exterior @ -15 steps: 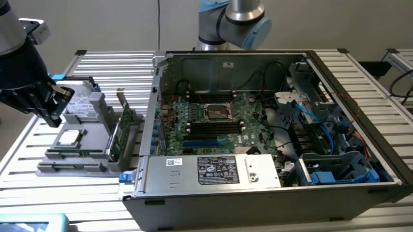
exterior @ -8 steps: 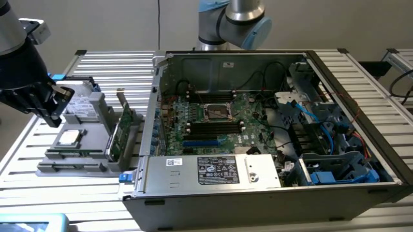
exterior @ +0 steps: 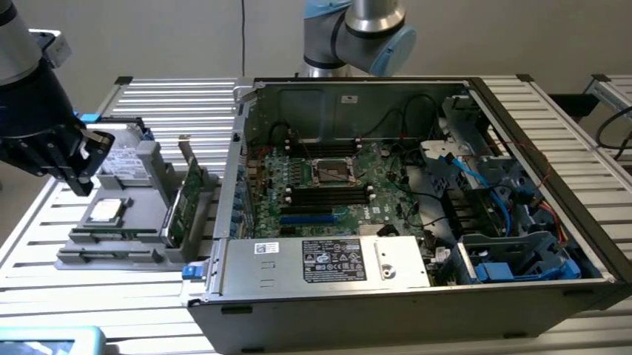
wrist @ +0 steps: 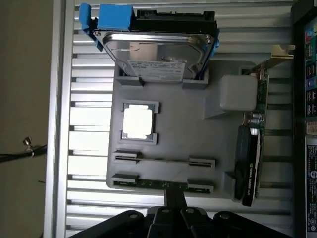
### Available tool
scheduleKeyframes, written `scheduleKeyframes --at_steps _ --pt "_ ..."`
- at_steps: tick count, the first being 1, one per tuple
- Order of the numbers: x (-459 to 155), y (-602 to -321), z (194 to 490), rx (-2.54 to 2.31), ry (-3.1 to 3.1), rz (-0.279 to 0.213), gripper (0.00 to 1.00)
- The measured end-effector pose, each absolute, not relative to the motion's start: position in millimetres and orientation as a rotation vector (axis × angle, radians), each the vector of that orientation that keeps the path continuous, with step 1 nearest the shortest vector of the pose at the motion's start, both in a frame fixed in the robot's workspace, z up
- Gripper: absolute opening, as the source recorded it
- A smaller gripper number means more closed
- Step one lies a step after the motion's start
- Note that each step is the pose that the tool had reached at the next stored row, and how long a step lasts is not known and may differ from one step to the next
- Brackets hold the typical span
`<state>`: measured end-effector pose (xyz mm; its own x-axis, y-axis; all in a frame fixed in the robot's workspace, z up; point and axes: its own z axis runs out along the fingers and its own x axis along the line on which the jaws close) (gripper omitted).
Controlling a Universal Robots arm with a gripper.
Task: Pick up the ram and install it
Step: 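Pick up the ram and move it above insertion slot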
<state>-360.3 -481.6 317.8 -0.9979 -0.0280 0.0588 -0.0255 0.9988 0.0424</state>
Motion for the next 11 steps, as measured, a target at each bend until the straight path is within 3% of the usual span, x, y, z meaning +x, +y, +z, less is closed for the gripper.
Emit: scheduleKeyframes --at_steps 11 --pt "-360.4 -481.6 316.8 0.350 -3.061 -0.056 0.11"
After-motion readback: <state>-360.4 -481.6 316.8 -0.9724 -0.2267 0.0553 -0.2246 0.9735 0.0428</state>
